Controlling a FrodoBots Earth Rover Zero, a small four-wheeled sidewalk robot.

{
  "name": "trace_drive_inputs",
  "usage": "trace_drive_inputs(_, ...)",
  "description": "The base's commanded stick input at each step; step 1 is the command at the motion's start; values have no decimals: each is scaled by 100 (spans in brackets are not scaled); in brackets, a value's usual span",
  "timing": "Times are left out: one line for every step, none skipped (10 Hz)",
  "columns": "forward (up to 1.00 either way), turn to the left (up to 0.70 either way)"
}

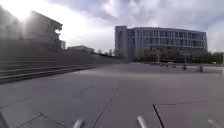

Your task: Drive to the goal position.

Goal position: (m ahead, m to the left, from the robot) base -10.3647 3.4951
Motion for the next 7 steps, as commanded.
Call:
trace_drive_inputs(100,0)
trace_drive_inputs(100,0)
trace_drive_inputs(100,0)
trace_drive_inputs(100,0)
trace_drive_inputs(100,0)
trace_drive_inputs(100,0)
trace_drive_inputs(100,0)
